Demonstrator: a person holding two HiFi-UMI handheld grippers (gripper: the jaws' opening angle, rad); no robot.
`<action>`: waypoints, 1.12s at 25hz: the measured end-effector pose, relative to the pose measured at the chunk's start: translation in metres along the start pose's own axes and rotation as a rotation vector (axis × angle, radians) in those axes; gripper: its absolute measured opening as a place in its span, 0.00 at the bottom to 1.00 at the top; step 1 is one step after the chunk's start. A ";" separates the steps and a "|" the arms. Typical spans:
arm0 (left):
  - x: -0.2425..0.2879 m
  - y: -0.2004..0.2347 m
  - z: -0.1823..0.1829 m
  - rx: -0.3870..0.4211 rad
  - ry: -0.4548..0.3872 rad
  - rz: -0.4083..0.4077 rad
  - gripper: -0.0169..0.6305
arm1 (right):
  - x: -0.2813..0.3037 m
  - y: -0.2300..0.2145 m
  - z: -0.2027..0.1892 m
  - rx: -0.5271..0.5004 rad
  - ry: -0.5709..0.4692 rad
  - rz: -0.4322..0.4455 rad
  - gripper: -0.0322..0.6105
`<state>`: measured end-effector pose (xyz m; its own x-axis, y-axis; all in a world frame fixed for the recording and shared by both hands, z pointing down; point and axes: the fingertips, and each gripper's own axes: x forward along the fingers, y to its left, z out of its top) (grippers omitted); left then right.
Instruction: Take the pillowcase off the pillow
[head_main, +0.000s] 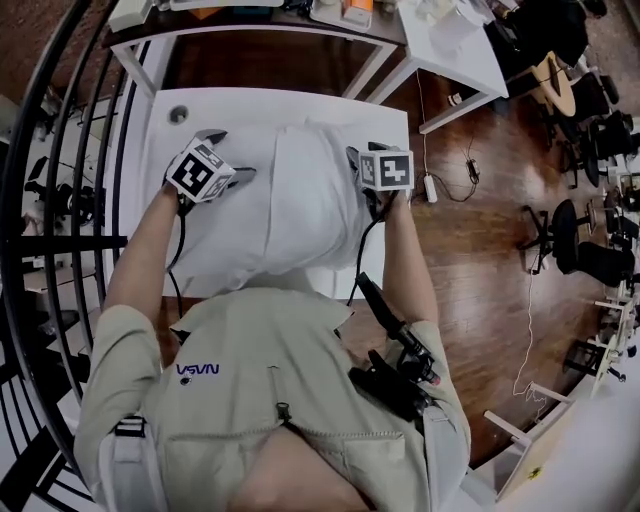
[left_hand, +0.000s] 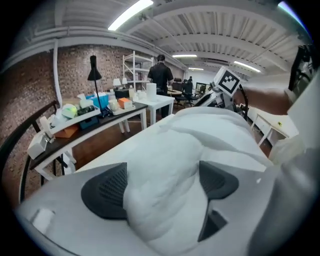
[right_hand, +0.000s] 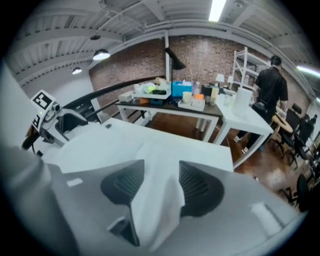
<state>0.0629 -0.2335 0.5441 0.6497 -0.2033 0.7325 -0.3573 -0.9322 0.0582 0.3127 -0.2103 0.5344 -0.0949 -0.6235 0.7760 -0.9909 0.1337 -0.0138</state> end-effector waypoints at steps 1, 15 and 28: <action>0.007 -0.002 -0.005 -0.008 0.027 -0.017 0.70 | 0.008 0.002 -0.005 -0.015 0.035 -0.001 0.39; -0.105 -0.022 0.018 -0.138 -0.325 0.020 0.05 | -0.063 -0.072 -0.007 0.117 -0.185 -0.306 0.06; -0.151 -0.007 -0.014 -0.235 -0.442 0.080 0.05 | -0.109 -0.110 -0.031 0.287 -0.268 -0.449 0.06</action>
<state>-0.0419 -0.1920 0.4430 0.8181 -0.4256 0.3867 -0.5254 -0.8265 0.2019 0.4356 -0.1328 0.4712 0.3554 -0.7487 0.5596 -0.9223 -0.3780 0.0800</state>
